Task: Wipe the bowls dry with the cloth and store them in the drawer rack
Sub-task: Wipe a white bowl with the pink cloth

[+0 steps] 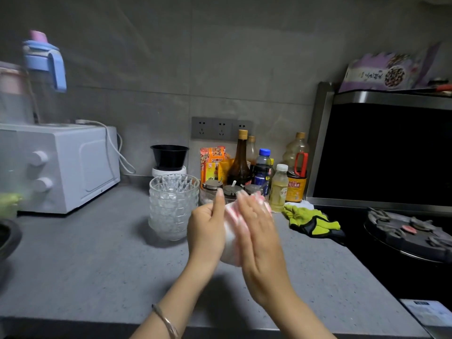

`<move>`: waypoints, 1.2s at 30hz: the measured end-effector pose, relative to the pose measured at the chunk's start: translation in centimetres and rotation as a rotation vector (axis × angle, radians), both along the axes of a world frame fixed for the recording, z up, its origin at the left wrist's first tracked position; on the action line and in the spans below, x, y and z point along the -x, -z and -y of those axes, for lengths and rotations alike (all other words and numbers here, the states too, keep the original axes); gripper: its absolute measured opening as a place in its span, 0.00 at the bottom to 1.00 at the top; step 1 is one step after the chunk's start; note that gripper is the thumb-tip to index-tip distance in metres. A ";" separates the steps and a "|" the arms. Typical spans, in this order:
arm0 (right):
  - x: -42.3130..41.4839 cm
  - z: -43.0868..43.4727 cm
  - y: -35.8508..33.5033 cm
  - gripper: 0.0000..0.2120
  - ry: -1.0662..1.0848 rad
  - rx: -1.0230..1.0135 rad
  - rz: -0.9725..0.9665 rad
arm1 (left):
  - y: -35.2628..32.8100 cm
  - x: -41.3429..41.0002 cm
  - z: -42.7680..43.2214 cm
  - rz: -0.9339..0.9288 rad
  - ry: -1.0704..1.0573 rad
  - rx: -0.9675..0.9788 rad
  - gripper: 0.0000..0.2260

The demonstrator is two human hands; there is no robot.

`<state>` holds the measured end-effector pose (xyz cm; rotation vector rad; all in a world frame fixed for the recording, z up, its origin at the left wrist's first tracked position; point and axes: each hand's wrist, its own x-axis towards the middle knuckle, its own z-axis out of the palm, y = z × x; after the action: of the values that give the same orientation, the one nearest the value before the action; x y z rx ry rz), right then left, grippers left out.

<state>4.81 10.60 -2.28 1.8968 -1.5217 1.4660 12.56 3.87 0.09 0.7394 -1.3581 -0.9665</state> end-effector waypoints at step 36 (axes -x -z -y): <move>-0.6 1.5 0.5 0.22 -0.111 0.006 0.045 | -0.3 -1.4 1.8 0.008 -0.093 -0.108 0.24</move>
<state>5.37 9.13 -2.77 1.9862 -1.4501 1.5687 13.96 2.06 0.38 0.8811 -1.2749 -0.9690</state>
